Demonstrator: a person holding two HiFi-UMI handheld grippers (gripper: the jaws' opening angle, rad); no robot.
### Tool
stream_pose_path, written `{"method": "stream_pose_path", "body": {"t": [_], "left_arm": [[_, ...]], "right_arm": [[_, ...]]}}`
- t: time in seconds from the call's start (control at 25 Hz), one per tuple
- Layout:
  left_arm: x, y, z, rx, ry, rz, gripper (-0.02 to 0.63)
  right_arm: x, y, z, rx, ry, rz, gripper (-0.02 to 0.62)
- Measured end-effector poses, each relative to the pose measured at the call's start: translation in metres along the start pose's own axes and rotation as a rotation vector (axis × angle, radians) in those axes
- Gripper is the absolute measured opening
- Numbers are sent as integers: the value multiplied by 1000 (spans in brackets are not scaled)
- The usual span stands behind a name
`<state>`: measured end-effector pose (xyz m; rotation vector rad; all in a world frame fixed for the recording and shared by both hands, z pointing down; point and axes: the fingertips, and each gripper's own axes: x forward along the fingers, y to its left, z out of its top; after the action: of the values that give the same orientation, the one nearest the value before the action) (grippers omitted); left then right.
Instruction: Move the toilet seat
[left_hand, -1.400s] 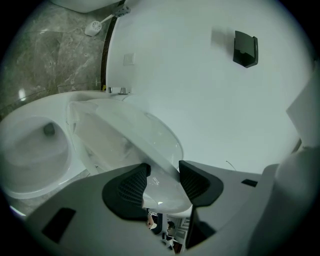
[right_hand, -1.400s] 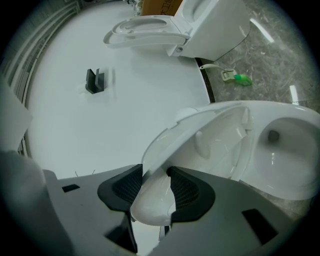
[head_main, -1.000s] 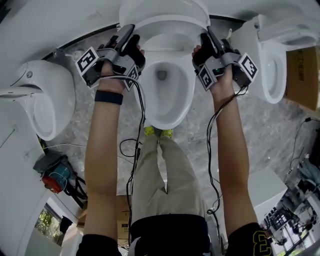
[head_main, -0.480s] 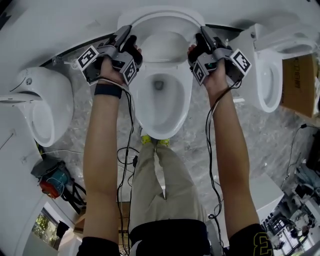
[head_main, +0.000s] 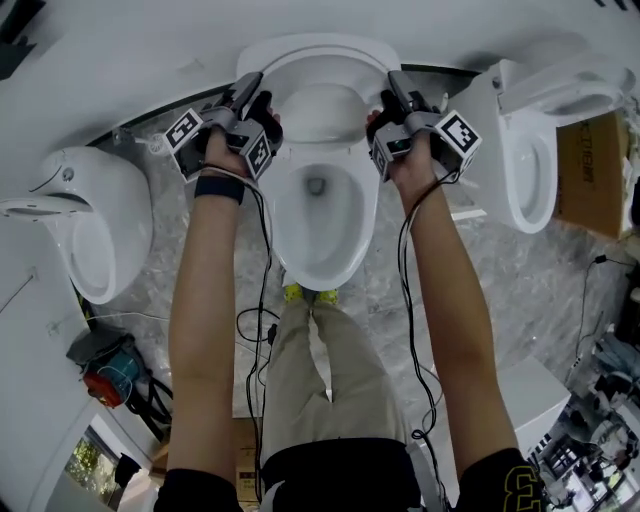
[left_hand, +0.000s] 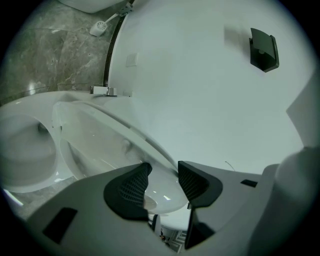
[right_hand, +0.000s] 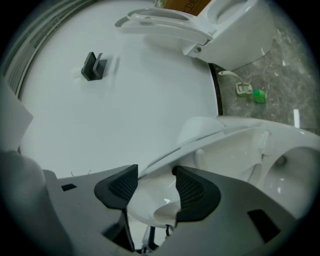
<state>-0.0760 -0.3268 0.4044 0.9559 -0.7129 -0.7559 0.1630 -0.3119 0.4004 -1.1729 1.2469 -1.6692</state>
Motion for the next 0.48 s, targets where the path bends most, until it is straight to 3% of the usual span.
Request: {"method": "stream_pose_path", "body": {"t": [0.08, 0.12, 0.2, 0.32, 0.48], "left_arm": [[-18, 0, -3, 6, -8, 13, 132], [-30, -4, -6, 42, -6, 19, 109], [-56, -20, -17, 165, 10, 14, 109], [-105, -28, -57, 331, 99, 4, 97], [-180, 11, -112, 430, 176, 145, 92]], "right_arm": [[-19, 0, 6, 81, -8, -8, 175], [-32, 5, 9, 87, -3, 0, 169], [-64, 19, -2, -6, 56, 1, 166], [-126, 16, -40, -177, 169, -57, 120], [-217, 5, -94, -379, 255, -189, 57]]}}
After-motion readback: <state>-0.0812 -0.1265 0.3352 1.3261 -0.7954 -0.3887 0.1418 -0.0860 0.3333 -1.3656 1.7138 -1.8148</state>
